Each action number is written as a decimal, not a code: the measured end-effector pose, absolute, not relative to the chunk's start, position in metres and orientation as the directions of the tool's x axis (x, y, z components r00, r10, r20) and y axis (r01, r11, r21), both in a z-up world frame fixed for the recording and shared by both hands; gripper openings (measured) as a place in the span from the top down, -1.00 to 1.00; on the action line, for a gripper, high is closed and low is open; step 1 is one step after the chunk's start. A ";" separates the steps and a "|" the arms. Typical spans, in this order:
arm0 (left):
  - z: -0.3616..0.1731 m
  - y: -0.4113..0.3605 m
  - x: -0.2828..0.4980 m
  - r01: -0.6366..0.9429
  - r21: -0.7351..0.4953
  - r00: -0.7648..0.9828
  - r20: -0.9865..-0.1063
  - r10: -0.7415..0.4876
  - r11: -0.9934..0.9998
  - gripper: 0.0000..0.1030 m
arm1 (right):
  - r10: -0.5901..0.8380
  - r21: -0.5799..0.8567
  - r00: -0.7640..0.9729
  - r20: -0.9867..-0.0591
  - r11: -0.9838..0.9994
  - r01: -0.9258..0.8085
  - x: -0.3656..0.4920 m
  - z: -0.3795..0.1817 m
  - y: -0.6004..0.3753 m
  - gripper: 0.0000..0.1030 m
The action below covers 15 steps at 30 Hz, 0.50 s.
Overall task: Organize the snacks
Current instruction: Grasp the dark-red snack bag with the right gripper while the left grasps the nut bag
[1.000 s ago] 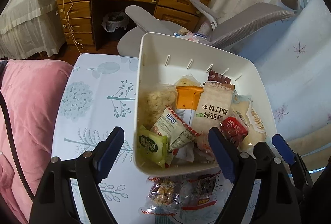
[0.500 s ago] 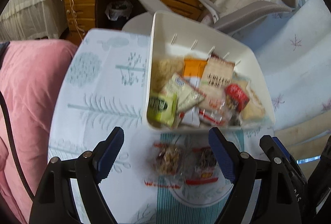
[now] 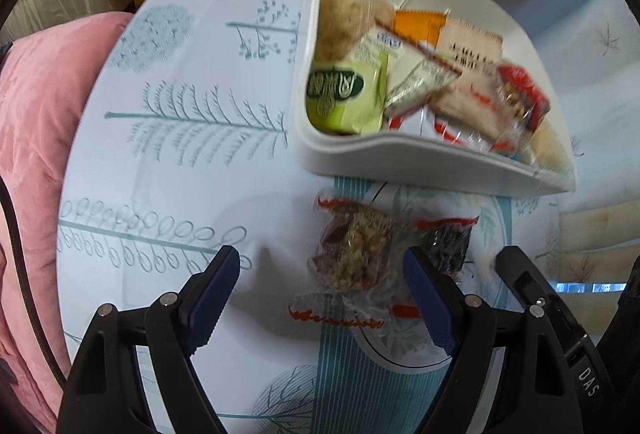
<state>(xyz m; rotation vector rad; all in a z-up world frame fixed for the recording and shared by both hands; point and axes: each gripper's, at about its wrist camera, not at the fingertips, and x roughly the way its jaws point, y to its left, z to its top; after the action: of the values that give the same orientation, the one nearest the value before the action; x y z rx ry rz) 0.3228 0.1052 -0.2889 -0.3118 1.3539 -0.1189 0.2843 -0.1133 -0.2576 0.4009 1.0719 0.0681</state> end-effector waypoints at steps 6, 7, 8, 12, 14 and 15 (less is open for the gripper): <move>-0.301 0.098 0.327 -0.082 -0.264 0.182 -0.952 -0.246 0.961 -0.56 | 0.229 0.327 0.446 -0.865 0.932 0.156 0.288 -0.271 -0.105 -0.54; -0.303 0.098 0.327 -0.082 -0.261 0.180 -0.953 -0.243 0.962 -0.56 | 0.224 0.321 0.443 -0.868 0.934 0.158 0.289 -0.273 -0.104 -0.54; -0.305 0.096 0.330 -0.080 -0.257 0.175 -0.955 -0.240 0.963 -0.54 | 0.221 0.317 0.440 -0.871 0.935 0.160 0.290 -0.274 -0.104 -0.54; -0.311 0.094 0.332 -0.075 -0.263 0.167 -0.954 -0.248 0.962 -0.43 | 0.215 0.307 0.420 -0.882 0.937 0.166 0.292 -0.281 -0.105 -0.53; -0.312 0.093 0.332 -0.070 -0.266 0.169 -0.953 -0.252 0.961 -0.41 | 0.224 0.318 0.418 -0.880 0.932 0.172 0.294 -0.283 -0.107 -0.53; -0.312 0.092 0.332 -0.066 -0.267 0.171 -0.952 -0.252 0.961 -0.39 | 0.224 0.320 0.417 -0.881 0.931 0.175 0.294 -0.284 -0.108 -0.53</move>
<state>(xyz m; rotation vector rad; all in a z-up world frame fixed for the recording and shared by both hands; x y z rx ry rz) 0.3316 0.0923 -0.3121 -0.2713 1.3979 -0.1343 0.2940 -0.1075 -0.2841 0.3933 1.1487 0.0315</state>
